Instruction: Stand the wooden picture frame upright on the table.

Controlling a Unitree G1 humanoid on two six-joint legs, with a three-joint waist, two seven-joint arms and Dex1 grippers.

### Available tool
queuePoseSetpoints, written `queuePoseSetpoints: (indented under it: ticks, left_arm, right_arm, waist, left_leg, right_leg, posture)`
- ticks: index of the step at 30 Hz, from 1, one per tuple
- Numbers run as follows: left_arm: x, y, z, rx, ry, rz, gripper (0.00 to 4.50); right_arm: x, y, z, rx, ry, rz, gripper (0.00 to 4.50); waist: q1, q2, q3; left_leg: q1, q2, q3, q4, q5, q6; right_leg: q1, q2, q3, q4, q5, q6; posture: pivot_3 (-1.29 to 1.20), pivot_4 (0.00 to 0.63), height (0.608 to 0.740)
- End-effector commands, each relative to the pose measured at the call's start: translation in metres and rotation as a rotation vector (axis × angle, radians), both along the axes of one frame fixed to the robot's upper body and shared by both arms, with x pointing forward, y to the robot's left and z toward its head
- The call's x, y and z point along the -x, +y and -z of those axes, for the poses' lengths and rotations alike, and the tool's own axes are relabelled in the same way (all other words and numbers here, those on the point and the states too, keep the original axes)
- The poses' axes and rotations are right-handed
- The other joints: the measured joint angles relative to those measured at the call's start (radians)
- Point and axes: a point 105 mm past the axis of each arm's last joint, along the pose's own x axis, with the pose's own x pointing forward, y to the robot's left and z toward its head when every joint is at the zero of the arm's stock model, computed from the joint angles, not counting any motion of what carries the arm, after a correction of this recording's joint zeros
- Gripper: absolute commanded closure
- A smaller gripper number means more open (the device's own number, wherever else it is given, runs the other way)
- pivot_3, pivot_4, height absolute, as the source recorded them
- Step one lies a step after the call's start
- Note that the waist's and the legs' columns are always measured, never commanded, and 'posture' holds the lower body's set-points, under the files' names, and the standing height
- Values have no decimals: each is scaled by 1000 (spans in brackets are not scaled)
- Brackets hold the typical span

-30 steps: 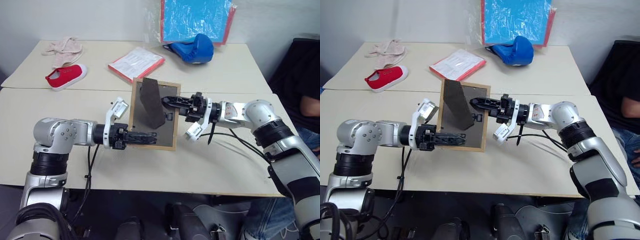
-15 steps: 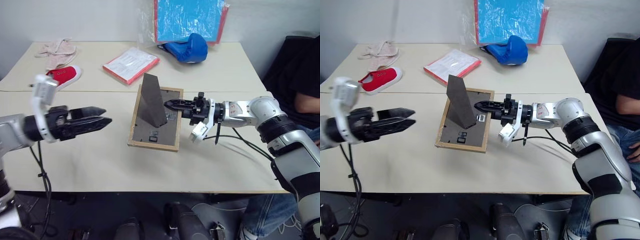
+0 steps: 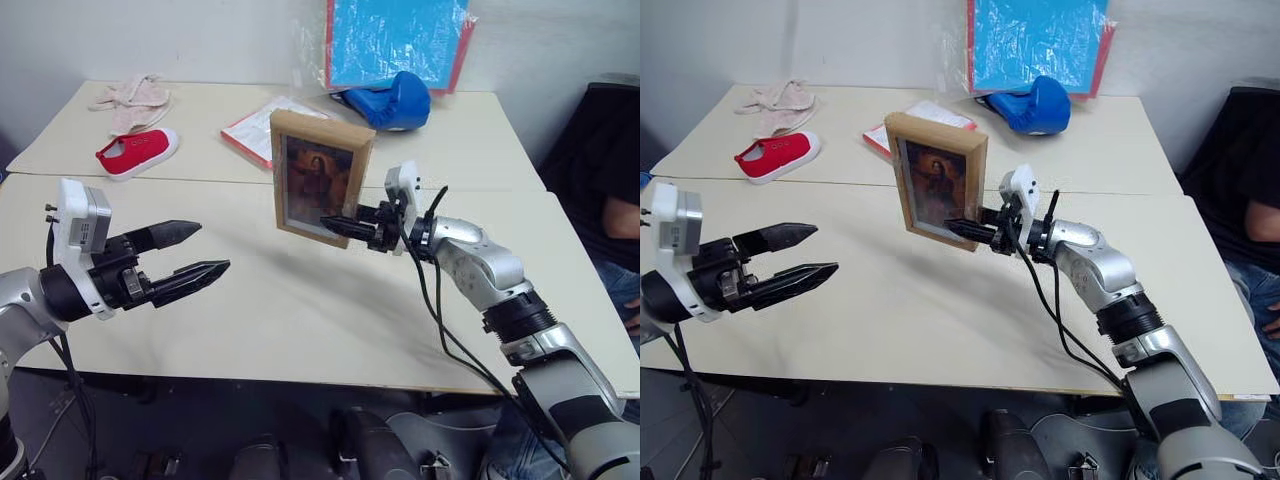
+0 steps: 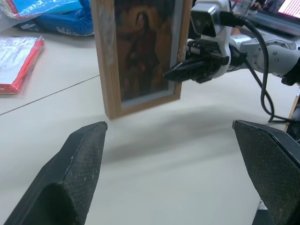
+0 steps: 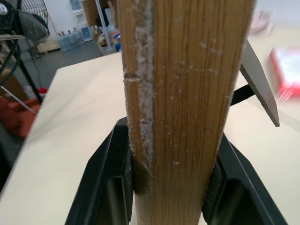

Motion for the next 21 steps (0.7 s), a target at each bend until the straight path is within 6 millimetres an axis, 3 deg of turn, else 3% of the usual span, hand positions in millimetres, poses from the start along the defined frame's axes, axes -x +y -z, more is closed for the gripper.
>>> queuePoseSetpoints:
  ticks: [1, 5, 15, 17, 21]
  left_arm:
    - [-4, 2, -4, -9, -29, -4, 0]
    - [-7, 1, -3, -7, -28, -3, 0]
    - [-14, 4, 0, 8, -6, -1, 0]
    - [-15, 3, 1, 6, -1, 2, 0]
    - [-19, 4, 0, -9, -5, 12, 0]
  right_arm:
    - [3, 2, 25, 70, 2, -17, 3230]
    - [-12, 2, 32, 22, 102, 59, 3230]
    - [-6, -14, 22, 70, 48, 72, 36]
    - [-3, -28, 13, 124, 2, 74, 12]
    - [25, -77, -23, 279, -87, -21, 12]
  waist:
    - [1, 0, 0]
    - [-8, 0, 0]
    - [-2, 0, 0]
    - [-1, 0, 0]
    - [18, 4, 2]
  left_leg:
    - [-1, 0, 0, 0, 0, 0]
    - [-2, 0, 1, 0, 0, 1]
    - [-2, 0, 1, 0, 0, 1]
    - [-2, -1, 1, 0, 0, 1]
    - [-3, -2, 1, 0, -1, 3]
  right_leg:
    - [0, 0, 0, 0, 0, 0]
    - [-2, 0, 1, 0, 0, 0]
    - [-2, 0, 0, 0, 0, 0]
    - [-2, -1, 0, 0, 0, 0]
    - [-2, -1, 0, -1, 0, 1]
  posture:
    - [0, 150, 740]
    - [0, 150, 740]
    - [0, 150, 740]
    - [0, 150, 740]
    - [0, 150, 740]
